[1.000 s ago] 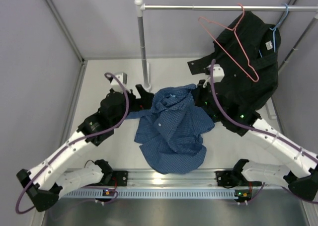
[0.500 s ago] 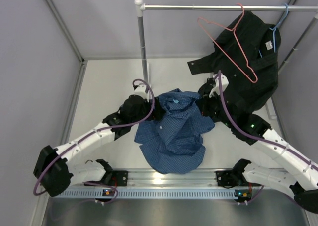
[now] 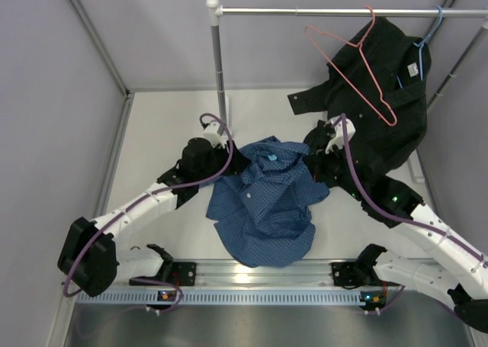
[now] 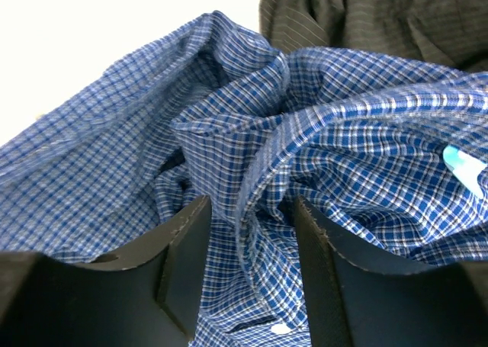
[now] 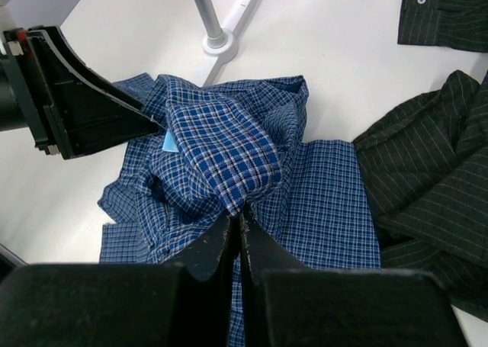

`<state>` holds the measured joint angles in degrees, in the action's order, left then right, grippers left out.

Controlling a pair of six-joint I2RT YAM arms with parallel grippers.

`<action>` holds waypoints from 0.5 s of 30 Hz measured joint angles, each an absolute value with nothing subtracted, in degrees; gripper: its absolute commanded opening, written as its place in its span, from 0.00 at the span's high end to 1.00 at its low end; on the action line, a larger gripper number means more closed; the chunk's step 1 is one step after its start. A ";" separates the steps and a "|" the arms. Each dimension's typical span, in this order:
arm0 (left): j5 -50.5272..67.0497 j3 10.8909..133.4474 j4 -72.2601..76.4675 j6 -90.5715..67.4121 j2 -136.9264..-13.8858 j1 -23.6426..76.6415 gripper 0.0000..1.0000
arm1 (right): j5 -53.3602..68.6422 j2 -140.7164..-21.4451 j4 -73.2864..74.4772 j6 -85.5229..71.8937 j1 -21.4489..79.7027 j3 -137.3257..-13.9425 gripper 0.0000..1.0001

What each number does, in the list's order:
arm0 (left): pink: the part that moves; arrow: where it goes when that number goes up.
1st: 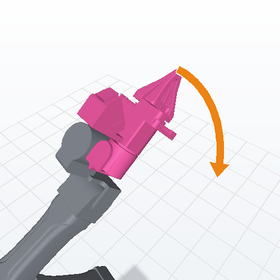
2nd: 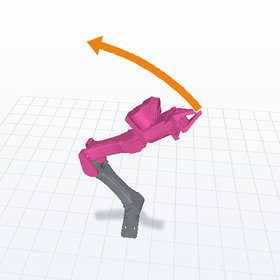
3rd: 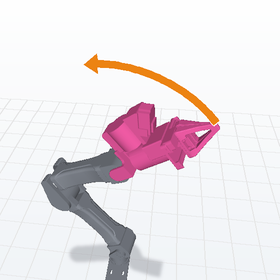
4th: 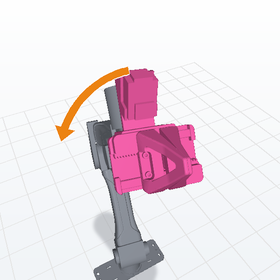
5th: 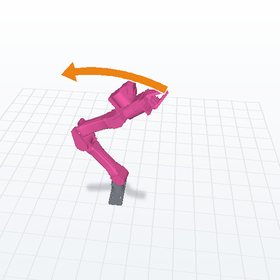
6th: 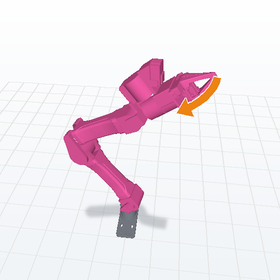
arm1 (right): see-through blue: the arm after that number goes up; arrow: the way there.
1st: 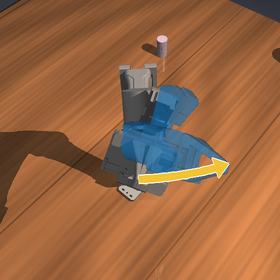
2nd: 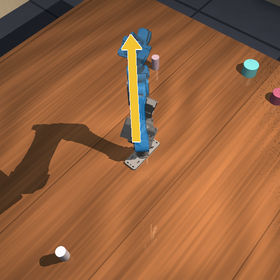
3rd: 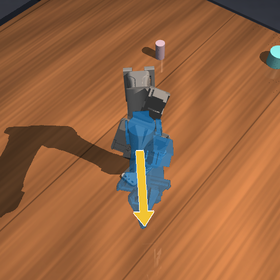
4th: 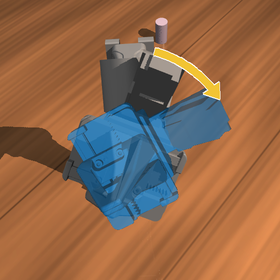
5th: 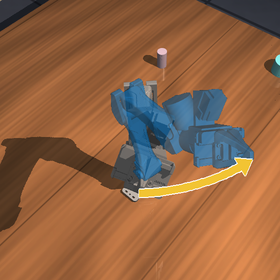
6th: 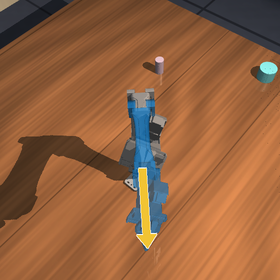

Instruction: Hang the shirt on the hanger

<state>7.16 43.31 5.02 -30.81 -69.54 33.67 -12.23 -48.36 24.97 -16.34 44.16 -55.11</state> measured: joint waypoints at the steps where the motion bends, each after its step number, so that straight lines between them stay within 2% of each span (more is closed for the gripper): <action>1: 7.97 43.24 5.50 -30.98 -69.97 33.65 0.50 | -12.25 -48.38 24.97 -16.23 44.16 -55.11 1.00; 2: 8.54 43.22 5.93 -31.05 -70.46 33.65 0.54 | -12.25 -48.38 24.97 -16.12 44.16 -55.11 1.00; 5: 9.65 43.05 6.57 -31.70 -71.90 33.65 0.76 | -12.25 -48.38 24.97 -16.03 44.10 -55.11 1.00; 6: 9.67 42.87 6.55 -31.79 -72.25 33.65 0.93 | -12.25 -48.38 24.97 -16.03 44.05 -55.11 1.00; 7: 9.67 42.72 6.50 -31.77 -72.47 33.65 1.00 | -12.23 -48.38 24.97 -16.03 44.05 -55.11 1.00; 11: 8.47 42.52 5.37 -31.51 -71.70 33.63 1.00 | -12.01 -48.38 24.95 -16.08 44.03 -55.11 0.95; 15: 2.61 44.27 -2.11 -30.37 -64.88 33.67 1.00 | -9.54 -48.58 24.88 -16.12 43.94 -55.29 0.94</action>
